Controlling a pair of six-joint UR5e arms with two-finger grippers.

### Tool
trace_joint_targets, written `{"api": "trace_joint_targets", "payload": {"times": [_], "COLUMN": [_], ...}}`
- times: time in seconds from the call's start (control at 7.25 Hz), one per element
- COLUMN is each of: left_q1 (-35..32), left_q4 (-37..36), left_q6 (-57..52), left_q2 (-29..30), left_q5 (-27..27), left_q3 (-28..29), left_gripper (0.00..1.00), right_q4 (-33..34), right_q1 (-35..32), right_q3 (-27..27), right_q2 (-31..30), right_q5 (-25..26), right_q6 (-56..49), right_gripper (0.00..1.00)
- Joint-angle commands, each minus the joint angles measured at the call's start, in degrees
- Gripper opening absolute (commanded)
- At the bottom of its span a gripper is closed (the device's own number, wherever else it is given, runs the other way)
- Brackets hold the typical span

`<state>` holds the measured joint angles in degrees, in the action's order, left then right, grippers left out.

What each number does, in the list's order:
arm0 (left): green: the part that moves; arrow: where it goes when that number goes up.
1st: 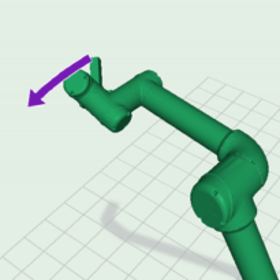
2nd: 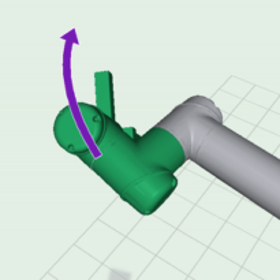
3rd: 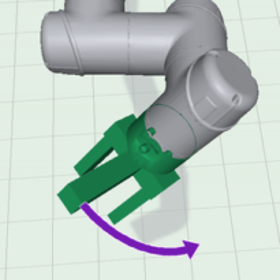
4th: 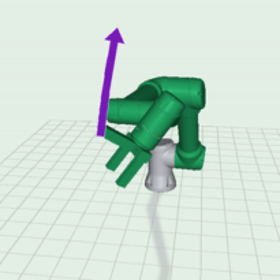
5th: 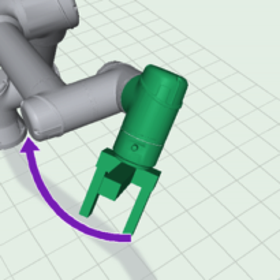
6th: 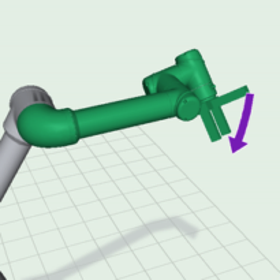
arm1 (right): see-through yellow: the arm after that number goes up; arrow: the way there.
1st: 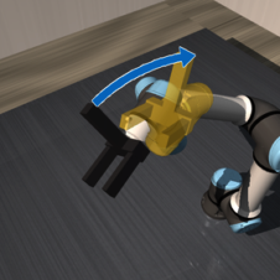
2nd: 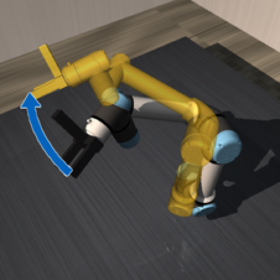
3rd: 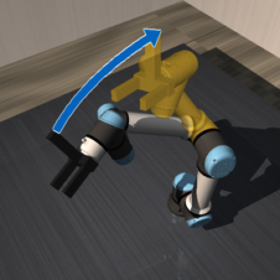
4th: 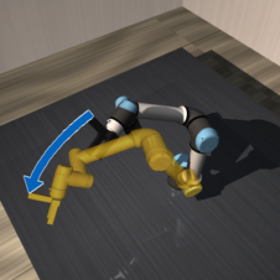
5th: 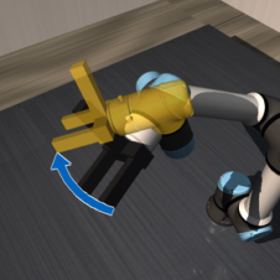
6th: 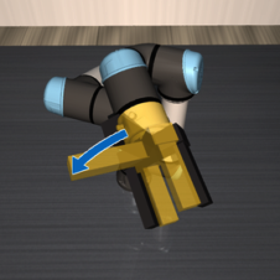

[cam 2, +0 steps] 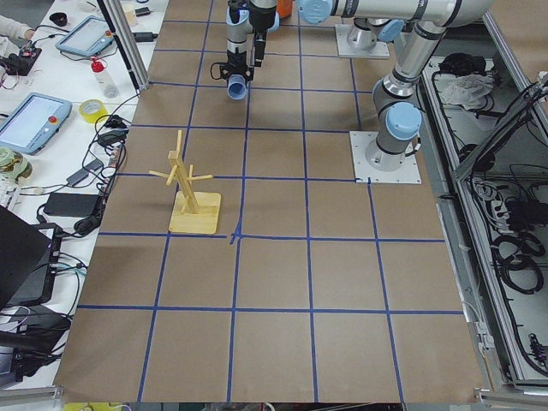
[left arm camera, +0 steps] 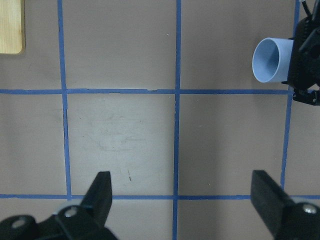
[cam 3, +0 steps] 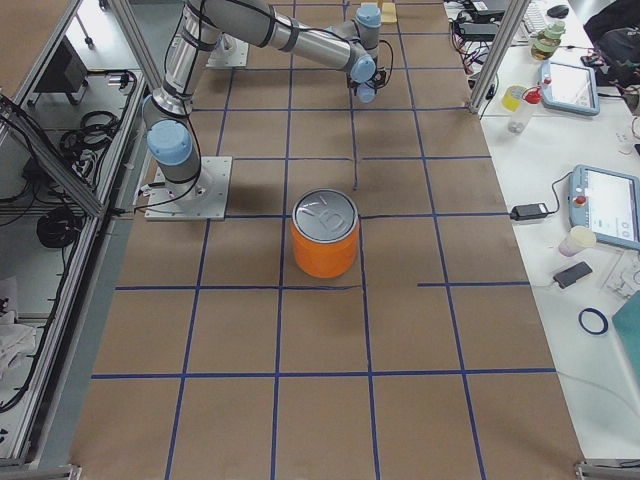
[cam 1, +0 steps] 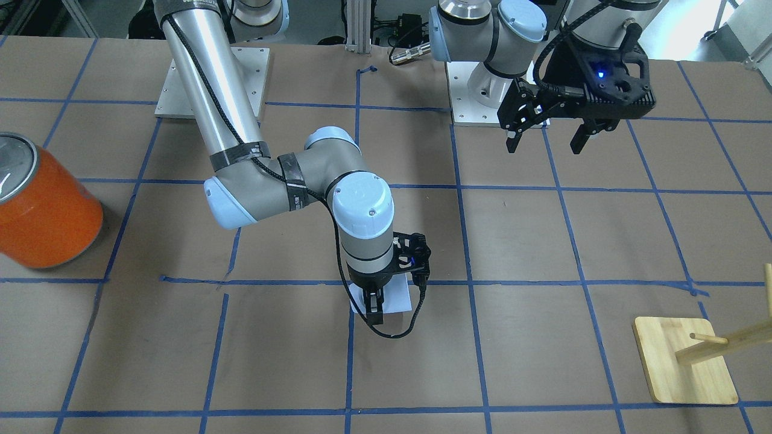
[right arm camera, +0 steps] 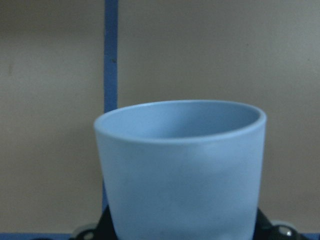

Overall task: Flip cup
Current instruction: 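Carry the cup with the right gripper toward the table center, then tip the cup onto its side and open the right gripper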

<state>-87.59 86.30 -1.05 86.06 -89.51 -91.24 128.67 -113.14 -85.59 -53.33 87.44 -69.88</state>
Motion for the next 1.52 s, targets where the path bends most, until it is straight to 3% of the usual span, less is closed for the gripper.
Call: {"api": "trace_joint_targets", "payload": {"times": [0.0,0.14,0.28,0.41,0.83,1.1,1.38], "left_q1": [0.0,0.0,0.0,0.0,0.1,0.1,0.1], "left_q4": [0.0,0.0,0.0,0.0,0.0,0.0,-0.1], "left_q6": [0.0,0.0,0.0,0.0,0.0,0.0,-0.3], "left_q2": [-0.1,-0.1,-0.1,-0.1,-0.1,-0.2,-0.2], "left_q5": [0.0,0.0,0.0,0.0,0.0,0.0,0.0], "left_q3": [-0.1,-0.1,-0.1,-0.1,-0.1,-0.1,-0.1], "left_gripper": [1.00,1.00,1.00,1.00,1.00,1.00,1.00], "right_q4": [-0.7,-0.6,-0.6,-1.0,-2.5,-11.5,-20.7], "right_q1": [-0.2,-0.1,-0.1,-0.1,0.2,1.2,6.4], "right_q3": [-0.5,-0.5,-0.5,-0.4,-0.2,-0.1,-0.3], "right_q2": [0.6,1.0,1.6,1.3,-1.2,-9.2,-17.0], "right_q5": [0.1,0.1,0.0,0.0,-0.1,0.3,0.3], "right_q6": [-0.4,-0.3,-0.3,0.0,0.3,1.4,3.1], "right_gripper": [0.62,0.64,0.75,1.00,1.00,1.00,1.00]}}
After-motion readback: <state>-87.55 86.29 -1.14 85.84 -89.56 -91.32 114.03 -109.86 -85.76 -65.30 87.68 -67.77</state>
